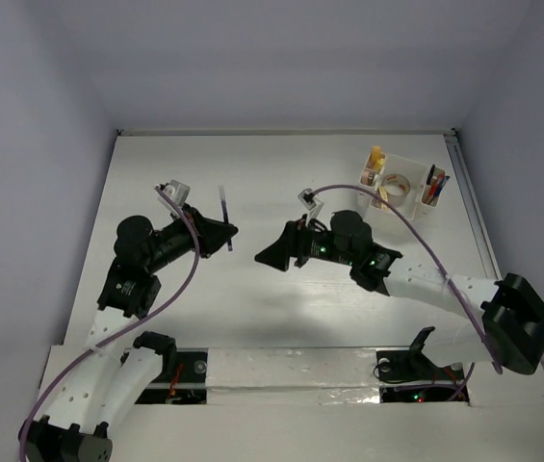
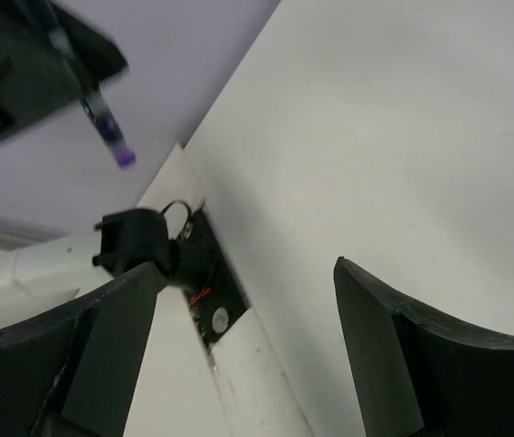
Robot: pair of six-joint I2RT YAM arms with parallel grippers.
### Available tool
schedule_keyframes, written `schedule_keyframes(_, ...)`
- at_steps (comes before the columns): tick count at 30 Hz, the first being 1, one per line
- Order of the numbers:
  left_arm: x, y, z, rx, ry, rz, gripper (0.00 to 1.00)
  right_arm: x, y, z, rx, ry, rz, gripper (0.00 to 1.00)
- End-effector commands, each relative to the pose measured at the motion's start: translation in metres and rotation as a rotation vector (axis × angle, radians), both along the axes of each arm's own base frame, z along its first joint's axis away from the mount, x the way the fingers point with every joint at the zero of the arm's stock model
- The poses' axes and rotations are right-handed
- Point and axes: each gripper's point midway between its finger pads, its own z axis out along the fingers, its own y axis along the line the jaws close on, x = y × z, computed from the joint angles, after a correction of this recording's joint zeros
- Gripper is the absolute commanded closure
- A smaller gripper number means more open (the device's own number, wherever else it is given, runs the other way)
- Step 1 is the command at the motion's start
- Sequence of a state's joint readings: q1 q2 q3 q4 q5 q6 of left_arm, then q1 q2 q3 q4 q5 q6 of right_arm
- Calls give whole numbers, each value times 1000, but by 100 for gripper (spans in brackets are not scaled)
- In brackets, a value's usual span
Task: Sort the stationery into containers
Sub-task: Close the pen cap on the pen.
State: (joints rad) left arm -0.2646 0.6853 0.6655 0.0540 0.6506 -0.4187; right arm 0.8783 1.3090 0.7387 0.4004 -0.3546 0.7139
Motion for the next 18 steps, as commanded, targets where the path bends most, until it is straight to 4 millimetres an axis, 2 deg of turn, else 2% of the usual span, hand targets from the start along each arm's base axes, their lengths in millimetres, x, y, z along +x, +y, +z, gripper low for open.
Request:
schedule_keyframes(1,-10,-9,6,-51,-30,-81,100,8,-3,58,91,-134,73,14)
schedule_keyframes(2,-17,-12,4,-57,-30,-115,100,15,-5,74,113,-170,81,13)
schedule_keyframes(3,-20,-14,4,-62,-30,-136,100,19,-6,80,112,-195,84,10)
schedule_keyframes(5,-32,-19,1,-83,-22,-206,100,18,-7,98,128,-247,129,7)
schedule_keyframes(6,-37,-21,0,-94,-19,-232,100,20,-6,114,143,-302,131,5)
schedule_keyframes(9,-56,-29,-3,-149,-7,-349,100,18,1,135,162,-358,190,3)
schedule_keyframes(10,-56,-29,-3,-149,-7,-350,100,18,1,144,177,-375,189,3)
schedule_keyframes(12,-64,-31,-5,-172,-2,-400,100,23,7,144,175,-374,198,2)
schedule_keyframes(13,-67,-32,-4,-178,-2,-416,100,25,9,152,184,-385,197,2)
schedule_keyframes(14,-70,-32,-3,-181,-14,-434,100,28,13,147,176,-374,207,2)
schedule_keyframes(16,-73,-32,-2,-186,-10,-446,100,25,17,157,202,-382,239,2)
schedule_keyframes(18,-73,-33,-2,-185,-11,-452,100,25,22,156,209,-366,265,2)
